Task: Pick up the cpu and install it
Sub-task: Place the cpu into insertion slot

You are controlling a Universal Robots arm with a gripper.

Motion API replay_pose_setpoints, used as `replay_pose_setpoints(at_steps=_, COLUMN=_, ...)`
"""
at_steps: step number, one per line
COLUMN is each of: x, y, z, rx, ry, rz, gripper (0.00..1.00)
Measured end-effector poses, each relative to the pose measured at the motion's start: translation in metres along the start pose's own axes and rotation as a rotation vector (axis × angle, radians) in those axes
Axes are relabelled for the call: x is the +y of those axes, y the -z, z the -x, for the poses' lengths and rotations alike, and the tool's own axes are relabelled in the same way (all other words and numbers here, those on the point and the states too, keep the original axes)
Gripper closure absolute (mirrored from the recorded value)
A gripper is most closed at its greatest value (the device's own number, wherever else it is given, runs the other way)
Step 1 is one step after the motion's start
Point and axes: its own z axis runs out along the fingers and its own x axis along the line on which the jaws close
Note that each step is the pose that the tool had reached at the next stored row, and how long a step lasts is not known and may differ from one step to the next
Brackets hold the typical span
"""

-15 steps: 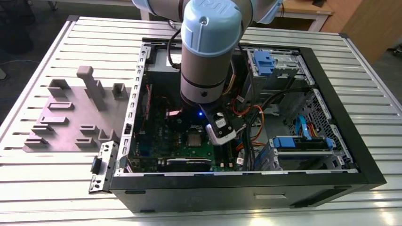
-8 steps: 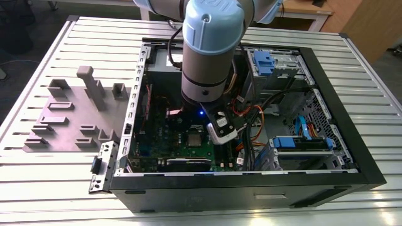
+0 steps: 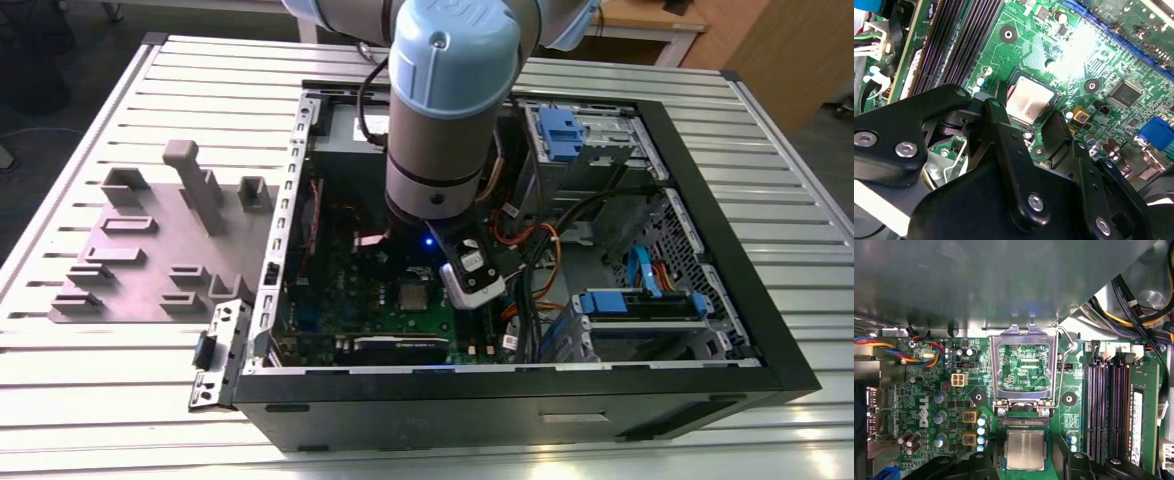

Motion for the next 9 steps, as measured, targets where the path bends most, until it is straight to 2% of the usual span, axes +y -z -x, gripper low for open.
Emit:
replay_pose_setpoints(at_steps=3, x=-0.0001, y=-0.0007, z=0.0000, rx=0.0001, ry=0.000, rz=-0.0050, gripper=0.47)
replay_pose_setpoints(at_steps=5, x=-0.0001, y=-0.0006, z=-0.0001, rx=0.0004, ry=0.000, rz=-0.0064, gripper=0.59)
replay_pose_setpoints(at_steps=9, x=0.0000, y=-0.0005, z=0.0000, rx=-0.0001, ry=0.000, rz=-0.0055, gripper=0.60)
